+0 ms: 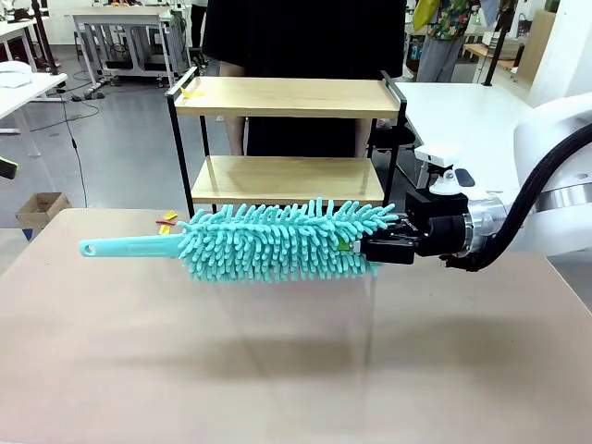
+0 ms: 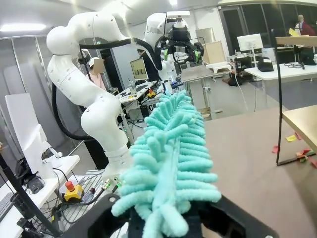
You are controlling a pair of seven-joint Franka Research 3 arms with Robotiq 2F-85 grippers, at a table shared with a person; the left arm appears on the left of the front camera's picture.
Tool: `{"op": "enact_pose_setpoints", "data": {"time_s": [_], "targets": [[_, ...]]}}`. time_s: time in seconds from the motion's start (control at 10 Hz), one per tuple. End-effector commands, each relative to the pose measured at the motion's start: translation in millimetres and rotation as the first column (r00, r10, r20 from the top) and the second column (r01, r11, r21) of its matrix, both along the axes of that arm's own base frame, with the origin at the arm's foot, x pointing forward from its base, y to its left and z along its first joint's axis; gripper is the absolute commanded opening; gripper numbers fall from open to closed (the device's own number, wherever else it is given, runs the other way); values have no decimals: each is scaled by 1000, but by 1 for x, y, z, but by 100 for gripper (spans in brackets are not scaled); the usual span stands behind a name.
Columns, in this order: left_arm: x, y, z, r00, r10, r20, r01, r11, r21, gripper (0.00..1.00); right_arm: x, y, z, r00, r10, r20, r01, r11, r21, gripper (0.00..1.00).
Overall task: Clean the shelf.
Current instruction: Hand the Duster back to the human.
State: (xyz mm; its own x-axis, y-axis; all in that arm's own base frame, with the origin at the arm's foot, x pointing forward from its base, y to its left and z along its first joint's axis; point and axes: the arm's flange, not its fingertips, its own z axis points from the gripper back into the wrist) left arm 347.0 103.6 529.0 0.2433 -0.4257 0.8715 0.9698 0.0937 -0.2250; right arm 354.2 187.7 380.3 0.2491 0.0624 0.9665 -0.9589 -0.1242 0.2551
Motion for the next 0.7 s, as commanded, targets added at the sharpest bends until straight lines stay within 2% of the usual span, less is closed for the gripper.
{"op": "enact_pose_setpoints", "data": {"time_s": [0.0, 0.1, 0.3, 0.4, 0.6], "targets": [[2, -14, 5, 1000, -24, 2, 24, 1000, 13, 100, 0, -3, 23, 999, -17, 44, 15, 999, 47, 16], [2, -14, 5, 1000, -24, 2, 24, 1000, 13, 100, -1, -10, 51, 994, -75, 78, 65, 990, 124, 16], [2, -14, 5, 1000, -24, 2, 24, 1000, 13, 100, -2, -34, 108, 961, -235, 144, 202, 956, 212, 16], [2, -14, 5, 1000, -24, 2, 24, 1000, 13, 100, -2, -52, 140, 925, -330, 186, 281, 927, 247, 16], [2, -14, 5, 1000, -24, 2, 24, 1000, 13, 100, 2, -90, 184, 803, -549, 230, 491, 830, 267, 16]]}}
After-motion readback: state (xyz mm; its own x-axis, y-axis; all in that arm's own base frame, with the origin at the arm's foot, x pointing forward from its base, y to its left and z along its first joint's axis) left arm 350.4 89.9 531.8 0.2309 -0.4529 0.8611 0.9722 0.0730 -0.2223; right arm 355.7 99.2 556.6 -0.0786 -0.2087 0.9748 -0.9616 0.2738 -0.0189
